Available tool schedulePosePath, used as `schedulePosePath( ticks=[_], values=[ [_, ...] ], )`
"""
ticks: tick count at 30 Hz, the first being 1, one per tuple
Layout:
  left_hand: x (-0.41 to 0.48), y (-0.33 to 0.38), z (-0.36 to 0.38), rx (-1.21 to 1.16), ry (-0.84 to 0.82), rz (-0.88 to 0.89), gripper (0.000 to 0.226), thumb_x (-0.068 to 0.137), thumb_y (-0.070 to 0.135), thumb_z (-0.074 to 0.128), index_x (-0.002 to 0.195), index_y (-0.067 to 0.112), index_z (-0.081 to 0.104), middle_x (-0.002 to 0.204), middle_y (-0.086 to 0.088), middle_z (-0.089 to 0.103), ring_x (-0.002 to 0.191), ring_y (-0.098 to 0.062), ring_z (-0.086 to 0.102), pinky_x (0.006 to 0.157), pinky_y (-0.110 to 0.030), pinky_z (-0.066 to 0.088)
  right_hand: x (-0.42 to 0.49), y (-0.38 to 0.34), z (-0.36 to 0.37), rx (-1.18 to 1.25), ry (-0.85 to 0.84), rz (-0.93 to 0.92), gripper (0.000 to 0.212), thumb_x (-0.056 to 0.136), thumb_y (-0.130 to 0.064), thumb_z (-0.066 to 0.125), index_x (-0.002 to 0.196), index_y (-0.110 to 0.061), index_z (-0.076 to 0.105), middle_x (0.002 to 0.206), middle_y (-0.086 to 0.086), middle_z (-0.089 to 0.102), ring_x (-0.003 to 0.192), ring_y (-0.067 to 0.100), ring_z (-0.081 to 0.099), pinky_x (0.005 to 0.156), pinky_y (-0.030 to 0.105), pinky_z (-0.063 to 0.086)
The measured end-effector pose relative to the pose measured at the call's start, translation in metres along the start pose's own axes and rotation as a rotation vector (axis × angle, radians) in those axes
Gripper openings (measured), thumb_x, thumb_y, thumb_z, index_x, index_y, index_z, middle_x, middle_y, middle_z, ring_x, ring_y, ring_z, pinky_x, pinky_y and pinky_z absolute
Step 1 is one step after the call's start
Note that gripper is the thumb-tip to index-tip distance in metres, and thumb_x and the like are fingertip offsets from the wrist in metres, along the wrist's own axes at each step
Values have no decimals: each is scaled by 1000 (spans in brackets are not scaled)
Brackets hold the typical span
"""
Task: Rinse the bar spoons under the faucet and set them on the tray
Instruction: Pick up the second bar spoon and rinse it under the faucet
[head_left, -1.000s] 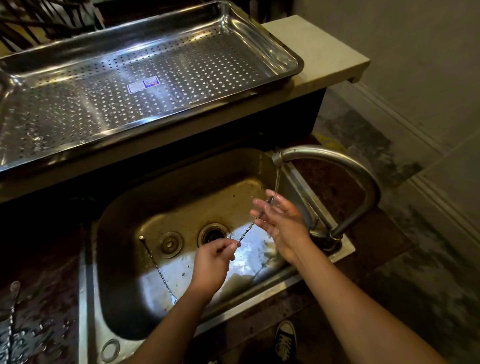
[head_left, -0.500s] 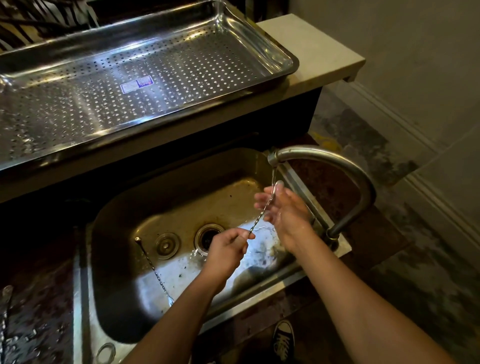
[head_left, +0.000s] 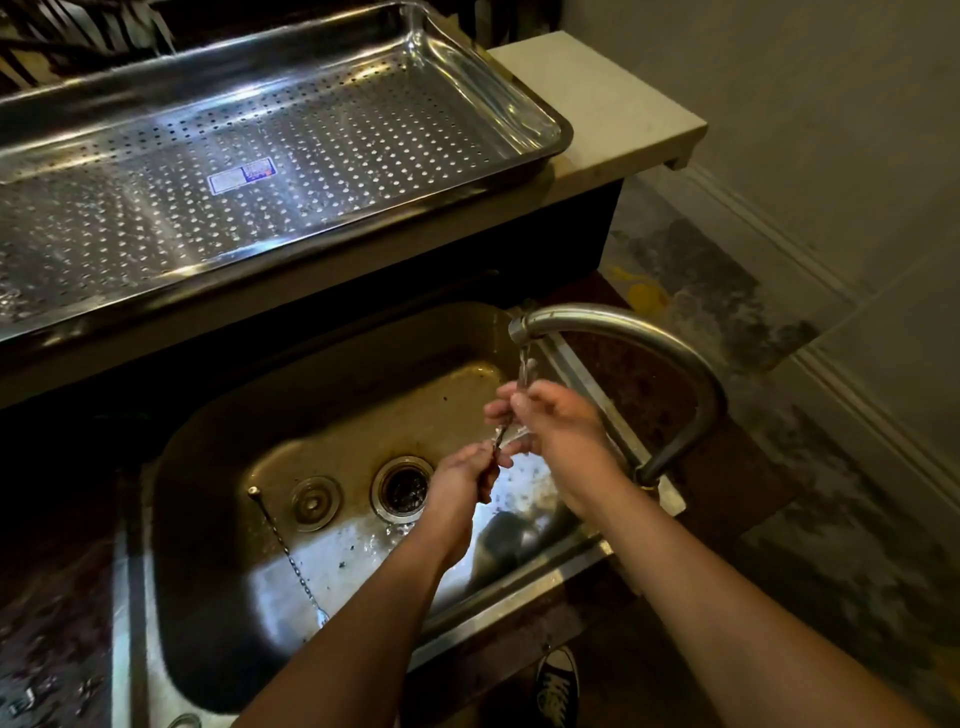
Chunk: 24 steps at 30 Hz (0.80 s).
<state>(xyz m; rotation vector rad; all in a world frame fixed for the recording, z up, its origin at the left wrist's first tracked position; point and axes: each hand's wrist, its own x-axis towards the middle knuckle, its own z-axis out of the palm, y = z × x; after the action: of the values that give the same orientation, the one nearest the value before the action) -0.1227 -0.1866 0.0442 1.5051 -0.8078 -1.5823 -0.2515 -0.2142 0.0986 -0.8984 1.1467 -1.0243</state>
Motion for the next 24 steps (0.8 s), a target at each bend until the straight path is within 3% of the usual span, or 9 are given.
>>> schedulePosePath(
  ticks=[3,5,9,12,14,17,20,24],
  values=[
    [2,0,3,-34,16,4,31,98,12,43,68,11,54,61,-5,41,56,-15,30,54,-28,26,-5,3,1,-145,-41,42,16,98,-10,56,95,-17,70,93,1,78,87,15,74,62,27,60],
    [0,-2,2,-32,-3,12,35,98,17,45,65,10,53,57,-1,41,53,-13,30,51,-25,26,-2,-5,1,-191,-4,-1,14,97,-17,59,92,-17,72,90,-3,78,79,9,73,56,22,56],
    [-2,-3,2,-15,-13,12,37,98,20,45,63,13,54,51,6,44,49,-11,32,41,-16,27,3,-19,5,-36,8,-99,17,100,-16,54,105,-20,70,92,2,78,86,18,74,59,28,59],
    [0,2,6,-62,0,36,29,96,8,41,72,9,58,54,3,43,52,-12,31,47,-22,26,-2,-7,8,-64,-42,-31,21,99,-7,53,107,-18,68,98,2,78,91,18,73,66,29,62],
    [1,5,7,-71,2,45,26,94,6,40,71,10,51,56,-1,38,54,-15,28,52,-28,24,-3,-3,6,-90,-51,0,16,100,-14,55,102,-18,70,98,2,78,90,18,74,62,25,60],
    [4,7,5,-13,-25,55,31,100,20,43,73,7,53,53,1,33,50,-12,25,51,-27,22,2,-11,2,53,-49,-24,18,101,-28,52,107,-22,68,104,2,77,95,21,74,61,25,60],
    [4,10,5,-2,-40,63,36,101,32,44,83,4,58,53,2,31,47,-10,25,50,-27,22,5,-16,0,179,-100,-66,20,101,-25,52,117,-24,64,112,5,75,101,22,72,62,26,59],
    [0,14,7,79,-2,125,41,100,43,38,73,19,57,55,4,35,53,-11,30,53,-27,28,5,-16,1,54,-36,-102,14,101,-17,53,103,-17,67,96,7,77,88,19,74,50,23,55]
  ],
)
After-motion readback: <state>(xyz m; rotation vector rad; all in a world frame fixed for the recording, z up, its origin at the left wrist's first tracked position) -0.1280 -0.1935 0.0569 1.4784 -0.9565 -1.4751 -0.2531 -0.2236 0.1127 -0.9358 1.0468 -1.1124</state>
